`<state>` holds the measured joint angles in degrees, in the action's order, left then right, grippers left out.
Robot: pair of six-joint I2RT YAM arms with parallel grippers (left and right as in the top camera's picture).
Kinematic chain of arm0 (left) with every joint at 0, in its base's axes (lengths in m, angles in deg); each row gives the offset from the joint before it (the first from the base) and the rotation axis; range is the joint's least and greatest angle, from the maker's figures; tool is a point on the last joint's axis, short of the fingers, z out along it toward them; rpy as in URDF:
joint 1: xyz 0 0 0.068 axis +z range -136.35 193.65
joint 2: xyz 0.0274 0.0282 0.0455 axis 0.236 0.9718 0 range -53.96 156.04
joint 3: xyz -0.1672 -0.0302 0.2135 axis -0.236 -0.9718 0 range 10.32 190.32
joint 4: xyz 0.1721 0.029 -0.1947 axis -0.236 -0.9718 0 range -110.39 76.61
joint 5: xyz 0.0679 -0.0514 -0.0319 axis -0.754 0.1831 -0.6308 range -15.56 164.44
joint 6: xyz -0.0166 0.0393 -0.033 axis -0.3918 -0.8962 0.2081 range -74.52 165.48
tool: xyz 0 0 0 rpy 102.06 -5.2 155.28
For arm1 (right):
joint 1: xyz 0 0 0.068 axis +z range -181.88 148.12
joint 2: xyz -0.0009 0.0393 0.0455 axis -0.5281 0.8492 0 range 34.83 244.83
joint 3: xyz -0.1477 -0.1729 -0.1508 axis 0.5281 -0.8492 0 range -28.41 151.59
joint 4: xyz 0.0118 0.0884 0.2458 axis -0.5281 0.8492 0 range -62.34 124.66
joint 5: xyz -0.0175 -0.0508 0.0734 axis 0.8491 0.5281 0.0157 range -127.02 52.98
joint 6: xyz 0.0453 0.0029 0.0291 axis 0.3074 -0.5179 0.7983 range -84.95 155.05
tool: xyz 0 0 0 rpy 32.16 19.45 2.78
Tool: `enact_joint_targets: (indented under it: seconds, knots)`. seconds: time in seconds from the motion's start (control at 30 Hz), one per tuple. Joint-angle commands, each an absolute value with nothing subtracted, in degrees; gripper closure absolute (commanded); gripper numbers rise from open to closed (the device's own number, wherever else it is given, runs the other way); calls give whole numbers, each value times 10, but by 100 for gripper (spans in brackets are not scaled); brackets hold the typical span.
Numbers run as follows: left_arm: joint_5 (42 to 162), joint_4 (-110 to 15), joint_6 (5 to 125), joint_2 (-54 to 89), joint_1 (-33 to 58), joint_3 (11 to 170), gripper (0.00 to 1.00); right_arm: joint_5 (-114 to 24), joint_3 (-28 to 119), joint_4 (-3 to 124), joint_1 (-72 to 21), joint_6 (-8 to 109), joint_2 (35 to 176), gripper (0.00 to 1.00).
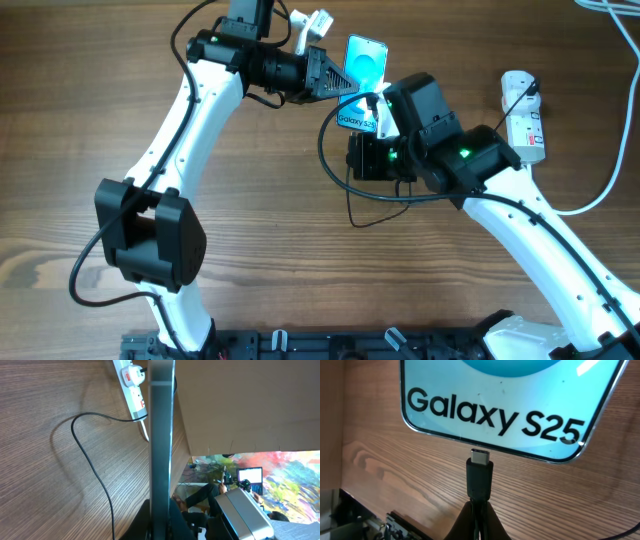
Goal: Plug charger to phone and switch on socket
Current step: 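Push the USB-C plug up into the phone's bottom port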
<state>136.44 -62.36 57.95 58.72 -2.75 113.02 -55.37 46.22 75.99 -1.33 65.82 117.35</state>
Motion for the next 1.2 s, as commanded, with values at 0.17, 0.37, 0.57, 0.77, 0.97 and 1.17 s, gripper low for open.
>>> enact_joint_targets:
  seconds: [0.17, 0.37, 0.57, 0.77, 0.97, 1.17]
  knots:
    - [1387, -623, 562, 562, -28, 1132, 96, -529, 474, 754, -12, 638, 1176, 95]
    - [1387, -629, 562, 562, -28, 1132, 96, -530, 474, 746, -12, 642, 1176, 95]
    - [1387, -631, 562, 562, -28, 1132, 96, -530, 474, 746, -12, 667, 1176, 96]
    - [1392, -634, 548, 562, -28, 1132, 96, -530, 474, 744, -12, 682, 1176, 95]
    - [1391, -640, 546, 562, -28, 1132, 96, -530, 474, 737, -12, 687, 1176, 96]
    - [1391, -653, 547, 562, -28, 1132, 96, -521, 474, 709, -26, 680, 1175, 95]
